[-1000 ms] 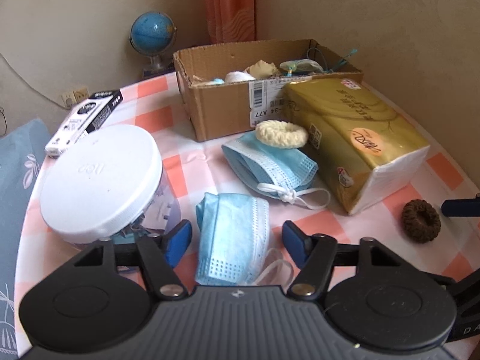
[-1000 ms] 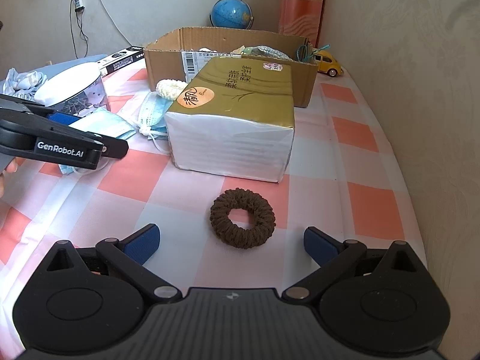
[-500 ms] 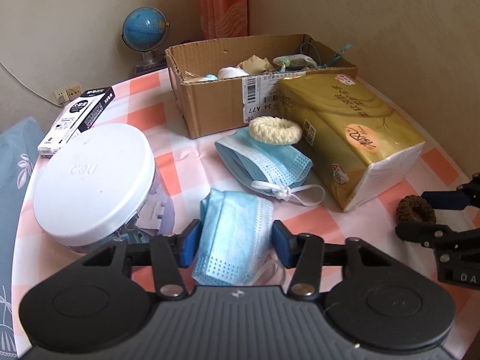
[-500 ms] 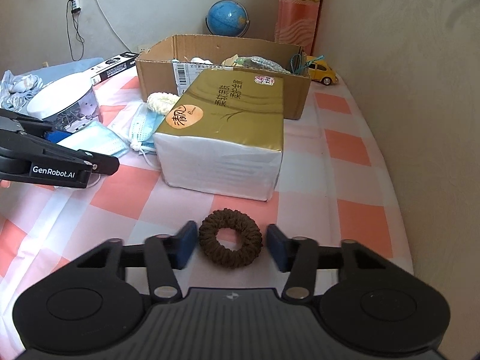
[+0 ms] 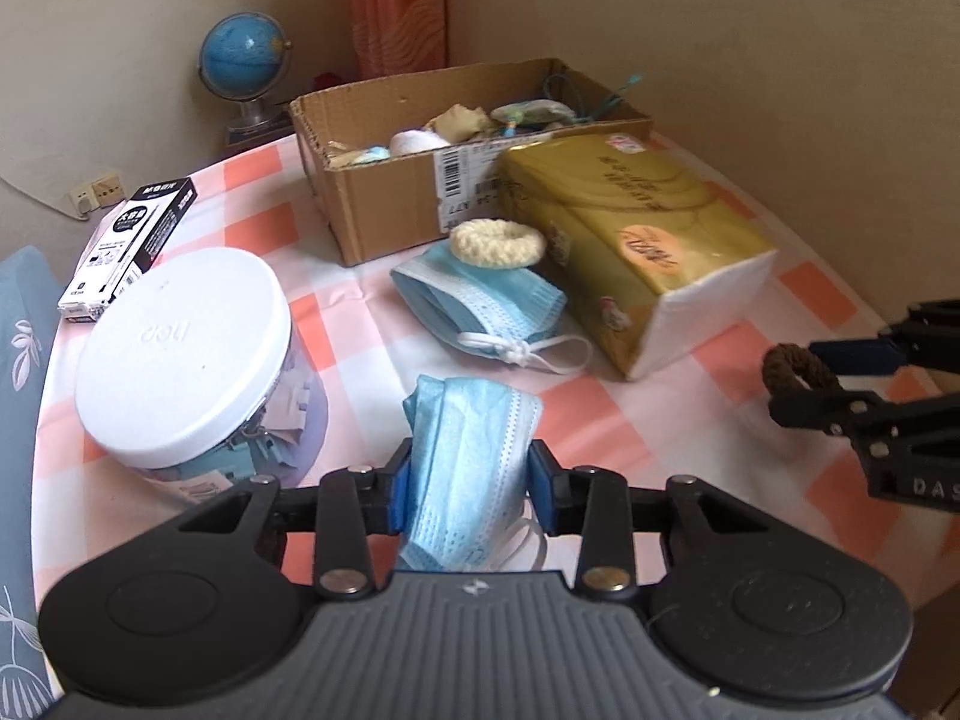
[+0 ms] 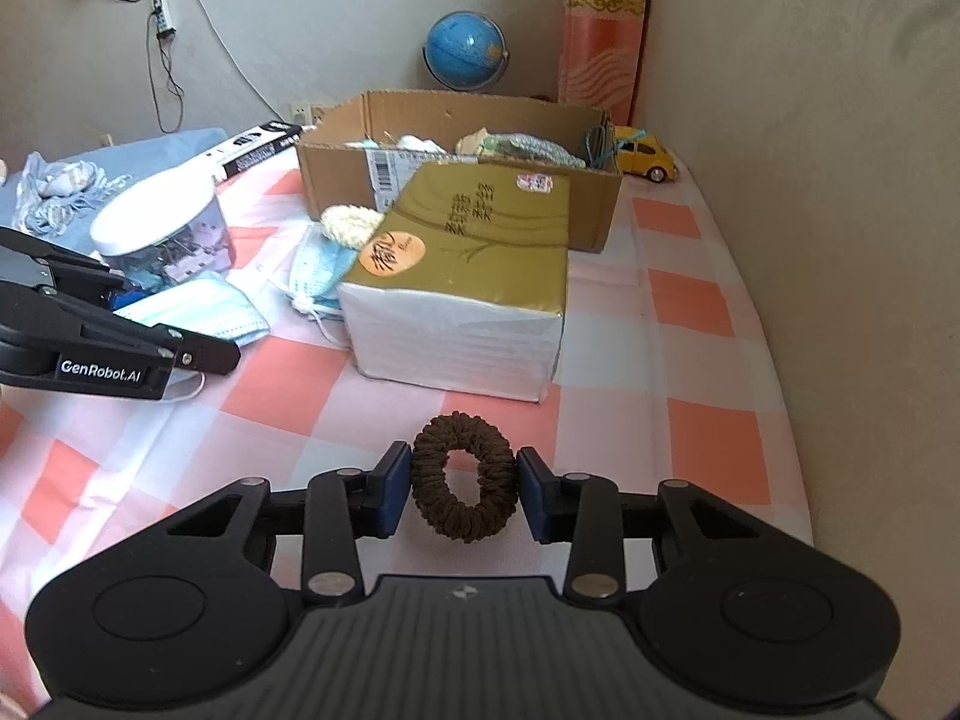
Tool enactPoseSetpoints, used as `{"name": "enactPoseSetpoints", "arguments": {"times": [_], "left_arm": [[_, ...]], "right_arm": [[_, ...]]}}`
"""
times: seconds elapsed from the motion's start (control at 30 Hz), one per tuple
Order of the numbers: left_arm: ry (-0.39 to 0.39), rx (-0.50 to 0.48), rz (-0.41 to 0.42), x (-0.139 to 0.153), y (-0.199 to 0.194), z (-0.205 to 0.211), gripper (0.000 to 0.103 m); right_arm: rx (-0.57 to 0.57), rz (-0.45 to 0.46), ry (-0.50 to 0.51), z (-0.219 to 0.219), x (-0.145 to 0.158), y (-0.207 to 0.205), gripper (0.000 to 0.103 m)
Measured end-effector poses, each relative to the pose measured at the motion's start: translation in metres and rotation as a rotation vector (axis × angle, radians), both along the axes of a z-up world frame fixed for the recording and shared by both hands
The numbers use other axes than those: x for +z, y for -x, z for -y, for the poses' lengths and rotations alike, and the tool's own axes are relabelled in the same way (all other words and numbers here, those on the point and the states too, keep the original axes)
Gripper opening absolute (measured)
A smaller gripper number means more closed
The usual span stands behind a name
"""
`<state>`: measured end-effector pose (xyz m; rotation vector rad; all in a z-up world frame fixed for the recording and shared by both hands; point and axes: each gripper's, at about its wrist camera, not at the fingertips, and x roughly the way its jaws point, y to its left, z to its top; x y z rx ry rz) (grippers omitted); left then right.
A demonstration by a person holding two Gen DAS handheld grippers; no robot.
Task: Organize soft objects
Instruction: 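Drop the blue mask into the box with the left tool while the right tool carries the scrunchie over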
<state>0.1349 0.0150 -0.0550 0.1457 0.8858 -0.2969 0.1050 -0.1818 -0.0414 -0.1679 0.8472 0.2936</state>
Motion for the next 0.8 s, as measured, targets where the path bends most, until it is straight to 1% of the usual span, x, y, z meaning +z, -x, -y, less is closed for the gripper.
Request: {"name": "enactPoseSetpoints", "arguments": {"times": [0.23, 0.37, 0.47, 0.6, 0.73, 0.8], "left_arm": [[0.036, -0.053, -0.011, 0.028, 0.016, -0.006, 0.036], [0.052, -0.080, 0.005, 0.047, 0.020, -0.008, 0.036], [0.061, -0.090, 0.026, 0.060, 0.016, -0.008, 0.036], [0.065, -0.087, 0.066, 0.077, 0.000, -0.008, 0.036], [0.086, -0.073, 0.089, 0.092, -0.028, -0.007, 0.036], [0.082, -0.073, 0.111, 0.099, -0.044, -0.004, 0.036]], "right_arm": [[0.034, 0.034, 0.004, 0.003, 0.020, 0.014, 0.043], [0.057, 0.062, -0.001, 0.004, 0.034, 0.019, 0.043], [0.066, 0.084, -0.010, 0.004, 0.043, 0.021, 0.043], [0.074, 0.118, -0.015, 0.003, 0.053, 0.022, 0.043], [0.069, 0.134, -0.029, 0.005, 0.059, 0.016, 0.043], [0.065, 0.143, -0.035, 0.006, 0.062, 0.014, 0.043]]}}
